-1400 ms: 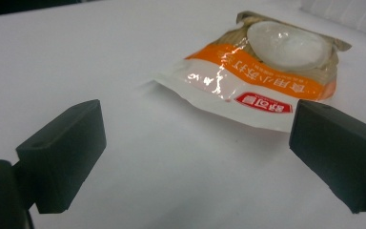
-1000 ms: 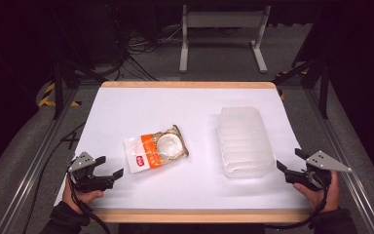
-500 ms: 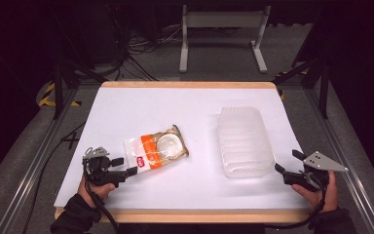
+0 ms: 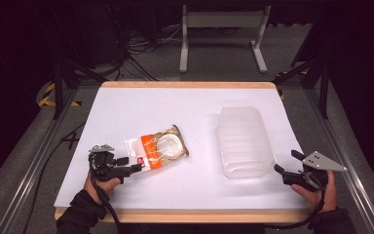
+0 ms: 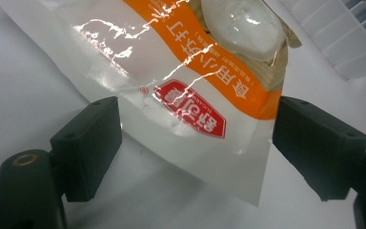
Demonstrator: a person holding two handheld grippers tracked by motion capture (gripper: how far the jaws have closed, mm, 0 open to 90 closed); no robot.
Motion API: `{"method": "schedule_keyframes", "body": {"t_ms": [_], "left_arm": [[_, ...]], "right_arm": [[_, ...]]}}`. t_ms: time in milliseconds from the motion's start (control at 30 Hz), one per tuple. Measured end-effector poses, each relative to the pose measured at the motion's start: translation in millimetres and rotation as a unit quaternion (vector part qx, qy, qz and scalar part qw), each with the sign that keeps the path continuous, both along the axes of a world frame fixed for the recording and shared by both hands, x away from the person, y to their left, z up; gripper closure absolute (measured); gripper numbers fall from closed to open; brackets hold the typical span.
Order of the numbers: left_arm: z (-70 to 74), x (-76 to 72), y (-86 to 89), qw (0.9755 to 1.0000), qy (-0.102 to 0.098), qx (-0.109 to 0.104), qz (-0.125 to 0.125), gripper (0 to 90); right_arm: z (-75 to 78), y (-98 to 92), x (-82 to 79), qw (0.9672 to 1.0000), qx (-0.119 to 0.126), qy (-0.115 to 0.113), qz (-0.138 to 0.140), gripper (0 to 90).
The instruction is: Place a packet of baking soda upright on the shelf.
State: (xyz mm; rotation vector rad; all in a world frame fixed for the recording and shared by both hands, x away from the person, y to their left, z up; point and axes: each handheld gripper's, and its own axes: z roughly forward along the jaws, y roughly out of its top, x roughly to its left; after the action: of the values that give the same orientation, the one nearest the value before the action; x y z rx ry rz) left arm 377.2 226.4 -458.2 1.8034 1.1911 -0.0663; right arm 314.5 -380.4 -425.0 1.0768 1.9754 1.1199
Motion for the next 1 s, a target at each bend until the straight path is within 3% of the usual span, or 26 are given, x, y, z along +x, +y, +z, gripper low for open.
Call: {"method": "schedule_keyframes", "body": {"t_ms": [133,200,267,300,500,567,700,833,900,967,1000], "left_arm": [[-1.0,7.5,-4.2,0.9997,0.009,-0.024,-0.003,18.8],[2.3,5.7,-7.2,1.0,0.003,-0.003,0.003,19.4],[8.1,-0.5,-6.5,1.0,-0.004,0.001,0.004,19.1],[11.9,-5.0,-5.1,0.9998,-0.008,0.017,0.011,18.6],[8.6,-18.3,-4.7,0.9992,0.03,0.025,-0.006,18.2],[7.6,-21.3,-6.8,0.999,0.031,0.03,-0.013,18.1],[7.9,-23.0,-7.0,0.9987,0.043,0.021,-0.015,19.2],[5.4,-18.3,-7.0,0.9978,0.063,-0.02,-0.01,19.2],[3.2,-13.6,-7.4,0.9969,0.064,-0.046,0.005,19.7],[2.3,-11.3,-7.1,0.9962,0.067,-0.053,0.02,20.0],[3.4,-11.7,-7.1,0.9966,0.064,-0.046,0.025,20.1]], "right_arm": [[0.0,1.0,0.0,1.0,-0.001,0.001,0.003,18.9],[0.1,0.7,0.0,1.0,-0.001,0.001,0.003,18.9],[0.6,-0.2,-1.0,1.0,0.001,0.001,0.002,18.9],[0.7,-1.1,-1.5,1.0,0.0,0.0,0.002,18.9],[0.2,-4.5,-2.2,1.0,0.007,0.005,0.0,18.9],[0.6,-2.6,-2.4,1.0,0.003,0.004,0.005,18.7],[0.8,-0.9,-2.3,1.0,0.001,0.004,0.009,18.7],[-0.3,-0.1,-1.7,0.9999,0.001,0.008,0.01,18.6],[-0.6,-0.1,-1.4,0.9999,0.002,0.009,0.01,18.6],[-0.7,0.1,-1.4,0.9999,0.002,0.009,0.011,18.6],[-0.5,0.3,-1.6,0.9999,0.001,0.009,0.011,18.6]]}}
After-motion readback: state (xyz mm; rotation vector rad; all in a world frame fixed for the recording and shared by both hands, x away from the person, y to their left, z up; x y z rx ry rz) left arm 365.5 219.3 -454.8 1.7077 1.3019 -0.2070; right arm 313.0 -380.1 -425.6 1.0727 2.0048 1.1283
